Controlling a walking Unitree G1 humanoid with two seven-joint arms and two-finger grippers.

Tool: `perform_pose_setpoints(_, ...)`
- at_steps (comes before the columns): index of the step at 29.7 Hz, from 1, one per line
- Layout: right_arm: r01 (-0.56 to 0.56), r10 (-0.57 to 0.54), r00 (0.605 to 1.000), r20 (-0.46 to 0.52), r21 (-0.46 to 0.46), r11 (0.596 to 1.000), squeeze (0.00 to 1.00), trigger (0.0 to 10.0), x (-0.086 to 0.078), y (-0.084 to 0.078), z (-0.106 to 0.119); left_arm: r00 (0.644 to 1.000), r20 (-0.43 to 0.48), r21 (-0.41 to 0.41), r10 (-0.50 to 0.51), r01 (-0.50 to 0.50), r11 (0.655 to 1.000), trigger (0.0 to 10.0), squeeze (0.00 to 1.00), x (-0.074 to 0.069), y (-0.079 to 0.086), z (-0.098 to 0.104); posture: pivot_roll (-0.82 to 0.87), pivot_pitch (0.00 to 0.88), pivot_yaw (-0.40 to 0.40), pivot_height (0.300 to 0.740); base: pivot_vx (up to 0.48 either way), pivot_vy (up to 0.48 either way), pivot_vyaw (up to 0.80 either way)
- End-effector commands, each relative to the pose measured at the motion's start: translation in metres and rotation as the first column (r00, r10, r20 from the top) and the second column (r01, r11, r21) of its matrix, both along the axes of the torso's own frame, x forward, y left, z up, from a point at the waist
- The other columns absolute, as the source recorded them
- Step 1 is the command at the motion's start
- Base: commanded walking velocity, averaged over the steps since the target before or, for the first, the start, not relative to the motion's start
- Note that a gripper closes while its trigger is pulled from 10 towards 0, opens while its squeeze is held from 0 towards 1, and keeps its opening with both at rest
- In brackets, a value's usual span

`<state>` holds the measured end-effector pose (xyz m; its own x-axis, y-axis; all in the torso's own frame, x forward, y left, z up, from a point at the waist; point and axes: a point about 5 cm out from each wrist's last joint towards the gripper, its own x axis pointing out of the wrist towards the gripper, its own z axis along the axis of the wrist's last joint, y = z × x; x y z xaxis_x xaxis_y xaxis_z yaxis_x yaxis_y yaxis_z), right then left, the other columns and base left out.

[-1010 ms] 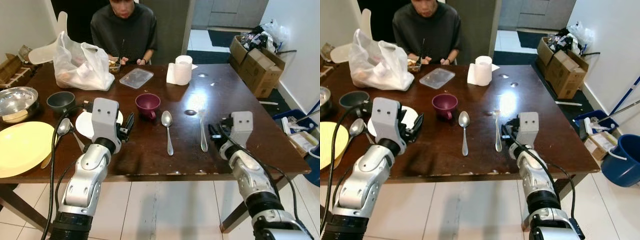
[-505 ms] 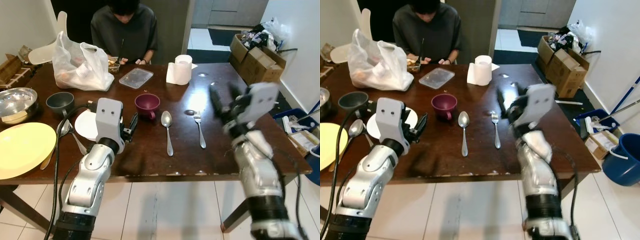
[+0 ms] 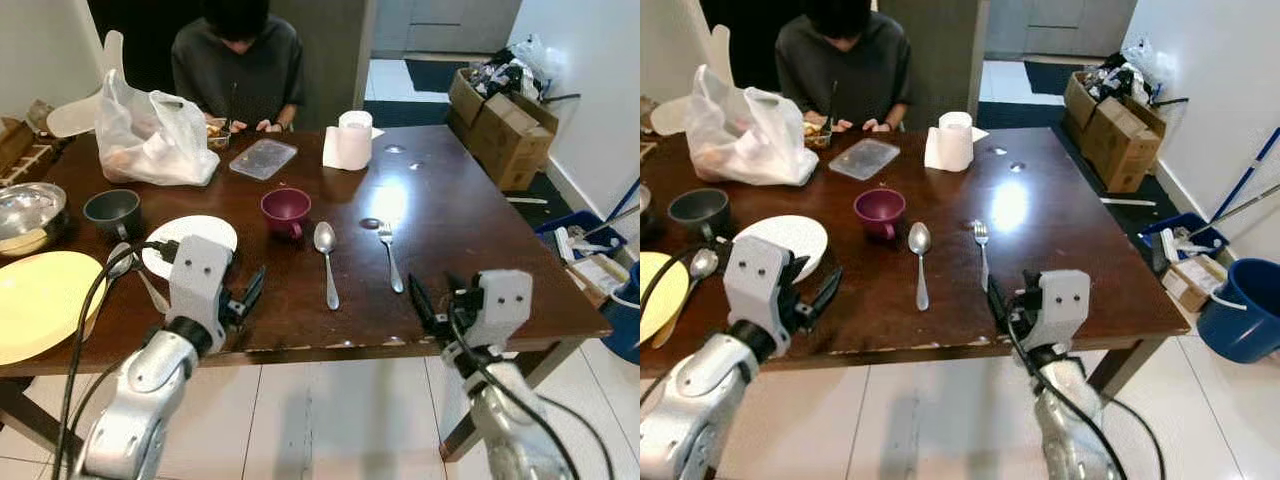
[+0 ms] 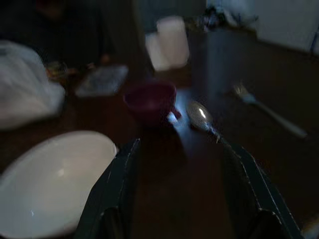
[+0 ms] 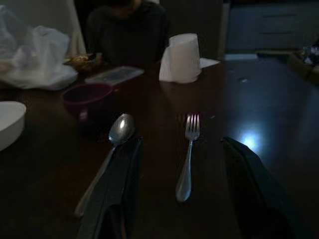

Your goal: Setting the table

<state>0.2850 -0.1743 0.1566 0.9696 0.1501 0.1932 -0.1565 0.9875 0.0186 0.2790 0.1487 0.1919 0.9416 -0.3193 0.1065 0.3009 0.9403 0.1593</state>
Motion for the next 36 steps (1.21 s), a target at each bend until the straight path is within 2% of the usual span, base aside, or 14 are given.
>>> perform_pose_setpoints(1,-0.009,0.009,1.000,0.012,0.000,1.000,0.00,10.0,0.002,0.002,0.008,0.995,0.051,-0.054,0.087,-0.084,0.995,10.0,0.00,0.008,0.015,0.019,-0.06,0.000,0.086,0.740,0.000,0.000,0.00)
perform_pose_setpoints(2,-0.009,0.009,1.000,0.012,0.000,1.000,0.00,10.0,0.002,0.002,0.008,0.995,0.051,-0.054,0.087,-0.084,0.995,10.0,0.00,0.008,0.015,0.019,-0.06,0.000,0.086,0.740,0.000,0.000,0.00)
perform_pose_setpoints(3,-0.018,0.018,1.000,0.021,-0.001,1.000,0.00,10.0,0.004,0.003,0.011,0.989,0.048,-0.098,0.139,-0.134,0.986,10.0,0.00,0.013,0.022,0.023,-0.06,0.000,0.085,0.740,0.000,0.000,0.00)
perform_pose_setpoints(4,-0.044,0.044,0.998,0.034,0.004,0.999,0.00,10.0,0.010,0.012,0.016,0.993,0.015,0.009,0.117,-0.117,0.993,10.0,0.00,0.015,0.014,0.003,-0.07,0.000,0.085,0.740,0.000,0.000,0.00)
perform_pose_setpoints(5,-0.052,0.052,0.998,0.036,0.007,0.999,0.00,10.0,0.011,0.015,0.017,0.996,0.007,0.054,0.086,-0.086,0.995,10.0,0.00,0.012,0.009,-0.004,-0.07,0.000,0.085,0.740,0.000,0.000,0.00)
perform_pose_setpoints(7,-0.063,0.063,0.997,0.041,0.013,0.998,0.00,10.0,0.011,0.019,0.019,0.998,-0.006,0.034,0.070,-0.070,0.997,10.0,0.00,0.011,0.004,-0.006,-0.07,0.000,0.085,0.740,0.000,0.000,0.00)
perform_pose_setpoints(8,-0.078,0.077,0.996,0.043,0.025,0.997,0.00,10.0,0.010,0.024,0.020,0.996,-0.020,-0.034,0.084,-0.084,0.996,10.0,0.00,0.015,-0.003,-0.003,-0.06,0.000,0.087,0.740,0.000,0.000,0.00)
perform_pose_setpoints(9,-0.083,0.081,0.996,0.042,0.029,0.996,0.00,10.0,0.010,0.026,0.019,0.995,-0.023,-0.058,0.096,-0.097,0.994,10.0,0.00,0.017,-0.006,-0.002,-0.06,0.000,0.087,0.740,0.000,0.000,0.00)
perform_pose_setpoints(11,-0.083,0.082,0.996,0.035,0.038,0.996,0.00,10.0,0.009,0.026,0.018,0.994,-0.021,-0.071,0.105,-0.106,0.992,10.0,0.00,0.020,-0.009,-0.001,-0.05,0.000,0.088,0.740,0.000,0.000,0.00)
perform_pose_setpoints(15,-0.080,0.080,0.997,0.001,0.057,0.995,0.00,10.0,0.008,0.031,0.009,0.997,-0.013,-0.069,0.076,-0.077,0.995,10.0,0.00,0.021,-0.020,0.002,-0.06,0.000,0.100,0.740,0.000,0.000,0.00)
perform_pose_setpoints(19,-0.090,0.090,0.996,0.011,0.070,0.993,0.00,10.0,0.007,0.036,0.011,0.998,-0.024,-0.056,0.062,-0.063,0.996,10.0,0.00,0.019,-0.020,-0.004,-0.07,0.000,0.108,0.740,0.000,0.000,0.00)
perform_pose_setpoints(25,-0.078,0.078,0.997,-0.001,0.087,0.993,0.00,10.0,0.007,0.035,0.009,0.998,-0.027,-0.095,0.065,-0.067,0.993,10.0,0.00,0.020,-0.025,-0.003,-0.06,0.000,0.112,0.740,0.000,0.000,0.00)
perform_pose_setpoints(36,-0.074,0.074,0.997,0.002,0.102,0.992,0.00,10.0,0.014,0.039,0.011,0.997,-0.027,-0.073,0.067,-0.069,0.995,10.0,0.00,0.018,-0.026,-0.003,-0.03,0.000,0.115,0.740,0.000,0.000,0.00)
